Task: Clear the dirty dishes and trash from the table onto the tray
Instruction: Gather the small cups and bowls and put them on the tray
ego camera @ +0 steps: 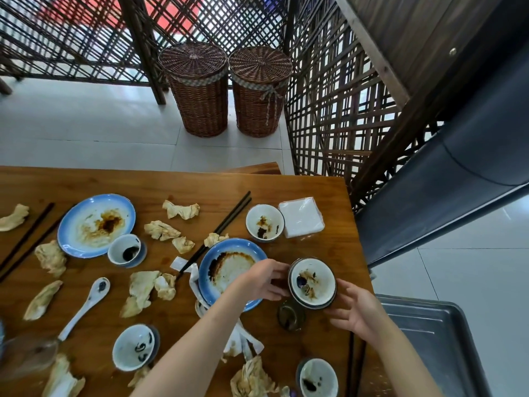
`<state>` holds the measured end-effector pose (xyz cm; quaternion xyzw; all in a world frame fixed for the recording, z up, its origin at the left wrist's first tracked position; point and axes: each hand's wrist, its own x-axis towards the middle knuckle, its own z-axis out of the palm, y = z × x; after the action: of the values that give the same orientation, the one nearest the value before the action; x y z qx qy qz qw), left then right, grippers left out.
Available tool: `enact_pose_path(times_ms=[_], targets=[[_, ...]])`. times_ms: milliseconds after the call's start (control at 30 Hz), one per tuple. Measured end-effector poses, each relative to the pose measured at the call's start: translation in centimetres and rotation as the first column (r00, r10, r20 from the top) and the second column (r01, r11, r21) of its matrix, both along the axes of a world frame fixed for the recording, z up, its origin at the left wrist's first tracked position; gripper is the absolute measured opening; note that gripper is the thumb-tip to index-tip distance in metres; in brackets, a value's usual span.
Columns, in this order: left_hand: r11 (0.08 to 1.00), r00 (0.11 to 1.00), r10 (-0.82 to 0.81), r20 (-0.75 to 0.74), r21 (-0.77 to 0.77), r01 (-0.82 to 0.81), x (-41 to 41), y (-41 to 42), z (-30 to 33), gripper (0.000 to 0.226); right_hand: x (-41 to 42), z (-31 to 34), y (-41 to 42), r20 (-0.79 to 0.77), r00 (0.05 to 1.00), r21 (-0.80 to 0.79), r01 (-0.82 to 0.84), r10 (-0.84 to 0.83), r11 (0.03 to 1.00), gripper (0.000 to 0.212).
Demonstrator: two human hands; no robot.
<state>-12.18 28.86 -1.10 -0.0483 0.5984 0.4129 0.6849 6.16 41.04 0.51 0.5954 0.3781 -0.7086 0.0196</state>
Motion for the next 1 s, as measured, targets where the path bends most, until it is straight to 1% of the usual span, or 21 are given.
enact_pose_path(times_ms=[100, 233, 333, 467, 567, 633, 700, 800, 1000], targets=[[1.0, 0.999, -0.003, -0.035, 0.006, 0.003, 0.3, 0.0, 0.4, 0.043, -0.1, -0.3, 0.0, -0.04, 0.995, -0.046, 0.084, -0.086, 0.995, 0.042], [1.0, 0.988, -0.002, -0.153, 0.027, 0.006, 0.5, 0.5, 1.2, 0.039, -0.7, 0.0, -0.2, -0.061, 0.987, -0.014, 0.148, -0.149, 0.989, 0.039], [0.997, 0.984, 0.021, -0.175, 0.073, -0.008, 0.1, 0.6, 2.6, 0.039, -1.2, 1.0, 0.0, -0.094, 0.984, 0.013, 0.153, -0.151, 0.988, 0.035], [0.986, 0.98, 0.119, -0.161, 0.133, -0.098, -0.4, -1.0, 4.5, 0.035, -2.6, 3.2, 0.1, -0.129, 0.985, 0.042, 0.117, -0.11, 0.992, 0.022], [0.967, 0.961, 0.221, -0.169, 0.162, -0.194, -0.8, -2.8, 5.9, 0.025, -4.0, 5.1, -0.8, -0.149, 0.986, 0.05, 0.082, -0.074, 0.995, 0.021], [0.947, 0.94, 0.297, -0.17, 0.18, -0.267, -1.0, -4.2, 7.1, 0.021, -5.0, 6.1, -1.8, -0.156, 0.987, 0.074, 0.047, -0.035, 0.996, 0.025], [0.93, 0.917, 0.348, -0.195, 0.198, -0.31, -1.1, -5.9, 8.2, 0.028, -6.3, 7.0, -3.0, -0.155, 0.988, 0.103, 0.006, 0.01, 0.995, 0.031], [0.894, 0.866, 0.439, -0.239, 0.209, -0.395, -2.0, -9.1, 9.4, 0.036, -8.7, 8.4, -5.7, -0.174, 0.983, 0.106, -0.045, 0.063, 0.993, 0.027], [0.83, 0.781, 0.558, -0.282, 0.199, -0.521, -4.6, -16.3, 11.0, 0.037, -13.4, 10.1, -12.4, -0.185, 0.974, 0.06, -0.121, 0.13, 0.991, 0.028]])
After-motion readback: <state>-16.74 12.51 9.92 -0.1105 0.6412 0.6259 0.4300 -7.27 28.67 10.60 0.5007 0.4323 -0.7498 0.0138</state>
